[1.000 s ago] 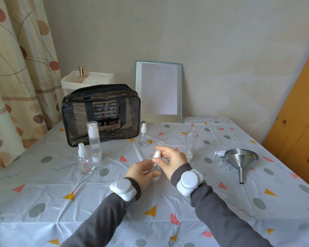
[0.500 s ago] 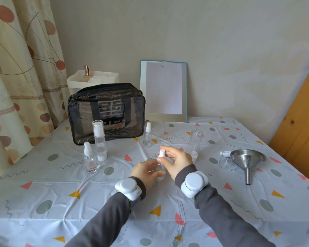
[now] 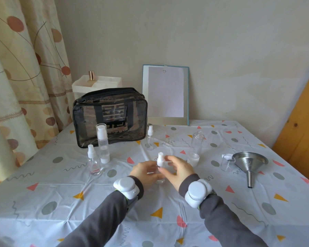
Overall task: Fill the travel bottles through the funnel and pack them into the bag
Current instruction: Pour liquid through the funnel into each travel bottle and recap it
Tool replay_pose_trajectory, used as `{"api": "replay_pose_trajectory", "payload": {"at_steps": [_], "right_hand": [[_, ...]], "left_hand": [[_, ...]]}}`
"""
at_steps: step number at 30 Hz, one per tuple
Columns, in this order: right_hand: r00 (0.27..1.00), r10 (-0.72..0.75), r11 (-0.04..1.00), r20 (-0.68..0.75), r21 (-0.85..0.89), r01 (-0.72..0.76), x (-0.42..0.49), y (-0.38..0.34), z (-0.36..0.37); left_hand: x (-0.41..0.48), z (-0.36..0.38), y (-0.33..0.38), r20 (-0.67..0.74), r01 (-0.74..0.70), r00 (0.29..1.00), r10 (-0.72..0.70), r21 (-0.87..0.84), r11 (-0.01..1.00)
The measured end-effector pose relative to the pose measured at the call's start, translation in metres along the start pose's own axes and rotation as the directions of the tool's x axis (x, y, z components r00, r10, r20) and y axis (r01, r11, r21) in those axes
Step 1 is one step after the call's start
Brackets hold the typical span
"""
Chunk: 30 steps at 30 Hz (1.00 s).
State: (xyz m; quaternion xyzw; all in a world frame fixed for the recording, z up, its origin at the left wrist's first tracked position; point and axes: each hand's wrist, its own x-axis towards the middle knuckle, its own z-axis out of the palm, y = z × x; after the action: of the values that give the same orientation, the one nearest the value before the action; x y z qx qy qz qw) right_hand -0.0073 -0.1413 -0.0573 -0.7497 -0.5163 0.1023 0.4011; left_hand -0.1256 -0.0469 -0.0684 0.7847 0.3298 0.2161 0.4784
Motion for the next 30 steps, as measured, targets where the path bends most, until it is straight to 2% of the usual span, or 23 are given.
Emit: {"api": "replay_pose_trajectory", "payload": {"at_steps": [2, 4, 7, 11, 14, 21, 30], "right_hand": [[0.999, 0.021, 1.000, 0.041, -0.014, -0.020, -0.006, 0.008, 0.000], [0.996, 0.046, 0.996, 0.074, -0.075, -0.040, -0.012, 0.018, -0.002], [0.993, 0.073, 0.985, 0.091, -0.162, -0.057, -0.017, 0.028, -0.003], [0.986, 0.091, 0.975, 0.138, -0.213, -0.060, -0.017, 0.032, -0.002], [0.986, 0.084, 0.970, 0.147, -0.239, -0.047, -0.015, 0.033, -0.001], [0.989, 0.056, 0.975, 0.139, -0.222, -0.024, -0.015, 0.035, 0.001], [0.996, 0.021, 0.983, 0.087, -0.184, -0.005, -0.020, 0.041, 0.004]], "left_hand": [[0.002, -0.009, 0.001, -0.062, -0.013, 0.998, 0.011, -0.036, 0.999], [0.005, -0.022, 0.005, -0.186, 0.010, 0.982, -0.015, -0.029, 1.000], [0.014, -0.044, 0.007, -0.406, 0.080, 0.913, -0.042, 0.076, 0.994], [0.018, -0.064, -0.001, -0.584, 0.197, 0.807, -0.086, 0.130, 0.972], [0.015, -0.072, -0.011, -0.625, 0.253, 0.775, -0.098, 0.164, 0.953], [0.013, -0.075, -0.021, -0.633, 0.356, 0.758, -0.155, 0.203, 0.912], [0.010, -0.063, -0.015, -0.645, 0.380, 0.738, -0.198, 0.155, 0.912]]}}
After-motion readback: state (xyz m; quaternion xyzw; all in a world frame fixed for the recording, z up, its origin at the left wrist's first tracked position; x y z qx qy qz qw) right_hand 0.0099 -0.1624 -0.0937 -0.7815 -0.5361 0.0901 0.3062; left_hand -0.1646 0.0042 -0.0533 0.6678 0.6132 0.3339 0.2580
